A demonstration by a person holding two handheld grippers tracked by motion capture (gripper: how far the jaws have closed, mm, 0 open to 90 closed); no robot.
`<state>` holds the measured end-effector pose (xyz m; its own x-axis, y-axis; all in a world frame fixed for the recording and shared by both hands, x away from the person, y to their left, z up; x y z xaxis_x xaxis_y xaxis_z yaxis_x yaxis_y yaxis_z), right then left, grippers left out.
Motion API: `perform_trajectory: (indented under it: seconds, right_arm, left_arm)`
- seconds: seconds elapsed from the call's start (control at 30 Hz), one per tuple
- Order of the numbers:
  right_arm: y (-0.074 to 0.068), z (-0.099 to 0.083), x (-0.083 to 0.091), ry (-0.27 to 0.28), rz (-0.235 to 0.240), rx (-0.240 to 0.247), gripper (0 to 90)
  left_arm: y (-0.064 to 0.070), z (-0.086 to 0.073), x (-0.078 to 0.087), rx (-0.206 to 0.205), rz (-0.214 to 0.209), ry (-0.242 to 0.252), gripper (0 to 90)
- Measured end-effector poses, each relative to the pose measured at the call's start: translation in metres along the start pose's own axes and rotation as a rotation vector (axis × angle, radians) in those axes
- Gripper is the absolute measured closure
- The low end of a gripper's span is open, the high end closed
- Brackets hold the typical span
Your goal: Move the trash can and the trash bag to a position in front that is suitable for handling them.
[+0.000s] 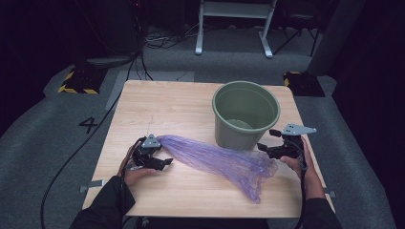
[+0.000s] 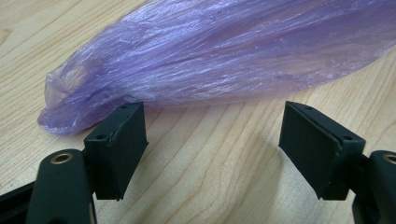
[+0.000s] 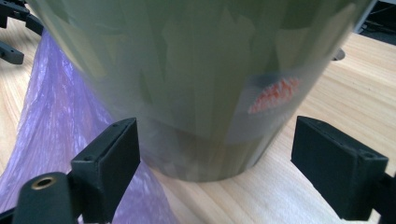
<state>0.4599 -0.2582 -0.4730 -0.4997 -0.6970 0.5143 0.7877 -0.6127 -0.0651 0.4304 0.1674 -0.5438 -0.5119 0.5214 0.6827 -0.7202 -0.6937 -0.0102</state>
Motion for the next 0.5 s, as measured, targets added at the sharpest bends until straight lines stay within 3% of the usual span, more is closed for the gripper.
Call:
perform_trajectory:
  seconds: [0.5]
  right_arm:
    - [-0.006,0.012,-0.020,-0.011,0.023,0.030,15.1]
  left_arm:
    - [0.001,0.000,-0.001,-0.015,0.012,-0.004,22.3]
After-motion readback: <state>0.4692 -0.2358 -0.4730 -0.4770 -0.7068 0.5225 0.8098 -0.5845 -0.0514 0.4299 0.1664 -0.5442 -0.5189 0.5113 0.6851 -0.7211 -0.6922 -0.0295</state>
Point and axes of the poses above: each handheld gripper's, and its own axes: x roughly backward along the jaws, z roughly out of its top, y roughly to its right, the point moved 6 cm from there along -x, roughly forward along the jaws, and after that the axes turned 6 degrees about z, right-handed, at the moved point
